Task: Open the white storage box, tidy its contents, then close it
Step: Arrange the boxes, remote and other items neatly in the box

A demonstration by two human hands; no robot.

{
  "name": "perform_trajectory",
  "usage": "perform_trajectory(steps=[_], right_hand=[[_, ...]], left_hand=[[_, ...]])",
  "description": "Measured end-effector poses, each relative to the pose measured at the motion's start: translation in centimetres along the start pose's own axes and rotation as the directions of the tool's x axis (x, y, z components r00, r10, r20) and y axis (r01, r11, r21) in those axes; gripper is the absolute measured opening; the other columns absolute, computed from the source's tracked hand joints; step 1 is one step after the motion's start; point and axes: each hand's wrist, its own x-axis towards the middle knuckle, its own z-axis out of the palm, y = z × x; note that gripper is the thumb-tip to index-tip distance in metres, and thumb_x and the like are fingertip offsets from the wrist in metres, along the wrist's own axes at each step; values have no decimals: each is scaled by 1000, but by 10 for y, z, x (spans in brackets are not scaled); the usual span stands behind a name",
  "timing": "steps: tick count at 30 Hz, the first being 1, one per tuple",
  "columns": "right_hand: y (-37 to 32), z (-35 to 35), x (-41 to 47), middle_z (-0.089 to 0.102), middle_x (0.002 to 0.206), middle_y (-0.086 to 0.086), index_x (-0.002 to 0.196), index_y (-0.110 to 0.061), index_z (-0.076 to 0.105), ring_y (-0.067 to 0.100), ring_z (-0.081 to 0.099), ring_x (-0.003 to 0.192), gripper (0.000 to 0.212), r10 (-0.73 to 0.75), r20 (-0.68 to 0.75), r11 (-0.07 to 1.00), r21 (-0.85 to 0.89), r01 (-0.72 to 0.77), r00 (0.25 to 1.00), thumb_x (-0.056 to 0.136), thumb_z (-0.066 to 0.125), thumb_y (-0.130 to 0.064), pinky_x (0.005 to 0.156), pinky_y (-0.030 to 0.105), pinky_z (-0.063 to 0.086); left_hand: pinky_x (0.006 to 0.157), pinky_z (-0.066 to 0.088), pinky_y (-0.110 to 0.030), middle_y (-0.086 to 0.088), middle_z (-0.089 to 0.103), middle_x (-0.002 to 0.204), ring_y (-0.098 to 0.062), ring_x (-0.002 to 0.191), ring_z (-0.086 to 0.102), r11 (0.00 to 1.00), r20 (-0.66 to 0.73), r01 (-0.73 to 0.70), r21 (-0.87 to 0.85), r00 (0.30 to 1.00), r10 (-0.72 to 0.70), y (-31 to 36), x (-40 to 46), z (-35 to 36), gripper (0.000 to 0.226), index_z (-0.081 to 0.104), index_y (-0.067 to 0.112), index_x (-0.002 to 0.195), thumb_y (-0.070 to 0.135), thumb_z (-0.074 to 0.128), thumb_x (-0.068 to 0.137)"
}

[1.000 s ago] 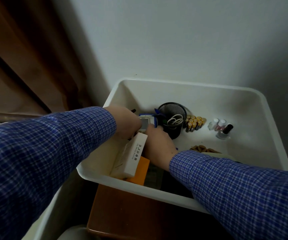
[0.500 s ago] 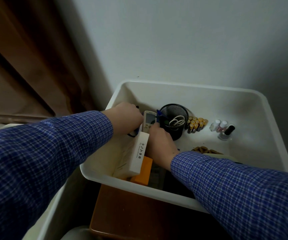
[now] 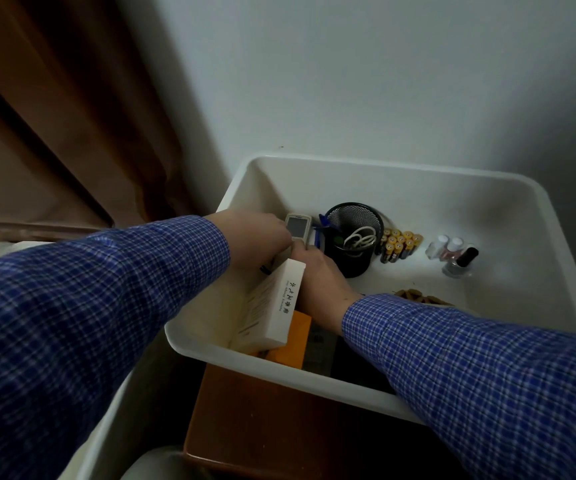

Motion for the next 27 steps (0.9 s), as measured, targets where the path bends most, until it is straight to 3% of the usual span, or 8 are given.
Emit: perform_trajectory(steps=[4,9,12,15,17,20,24,27], right_hand=[[0,-2,1,55,123,18,133,-4,42,31,61,106,49,12,7,1000,27,-12,1000,93,66,-19,84,38,54],[1,-10,-9,60,109,16,123,-3,48,29,65,94,34,-36,13,999,23,36,999,94,64,-12,68,30,48],[2,-21,-14,59,93,5,102,-10,56,22,62,84,15,-37,55,999,20,36,998,91,65,-5,62,24,46],[7,-32,-16,53,84,0,79,-15,48,17,58,76,22,30,143,999,9,-32,989,87,65,-3,55,23,40],[12,-38,-17,63,90,11,87,-8,57,22,63,77,5,126,218,985,87,-148,968,91,55,-5,53,27,45],[17,-44,-22,70,96,21,101,3,63,24,67,74,17,193,389,910,273,-313,901,95,50,-6,67,34,61],[17,-49,-27,62,75,8,79,-8,58,16,60,58,16,177,455,907,270,-324,873,93,54,-4,55,25,56],[16,-52,-30,62,83,9,89,-12,62,19,62,68,11,181,505,923,208,-322,844,97,55,-10,56,26,56]], left_hand=[[82,55,-30,-3,65,102,-19,89,64,995,-45,23,-98,999,-28,0,-2,-9,3,68,17,94,18,66,91],[67,55,-34,-5,65,83,-22,73,63,969,-72,99,-228,990,-118,6,-8,-14,20,55,18,70,13,59,89],[76,58,-40,-8,69,91,-25,83,67,929,-53,143,-342,984,-171,6,-13,-20,11,69,11,89,12,58,89],[78,54,-33,-5,72,97,-23,90,65,826,-82,161,-540,967,-242,4,-23,-39,20,74,11,99,11,56,89],[69,55,-30,-4,72,90,-24,84,68,726,-32,150,-671,973,-230,6,-36,-51,17,71,10,96,13,54,93],[60,60,-30,-8,67,98,-24,82,74,561,91,149,-814,987,-131,20,-63,-60,20,61,12,112,24,50,100],[76,62,-42,-6,61,111,-21,91,67,646,135,116,-755,991,-20,50,-84,-66,35,47,25,131,38,50,99],[87,59,-49,-5,60,115,-25,102,63,670,134,71,-739,990,43,62,-87,-66,36,51,22,130,37,51,97]])
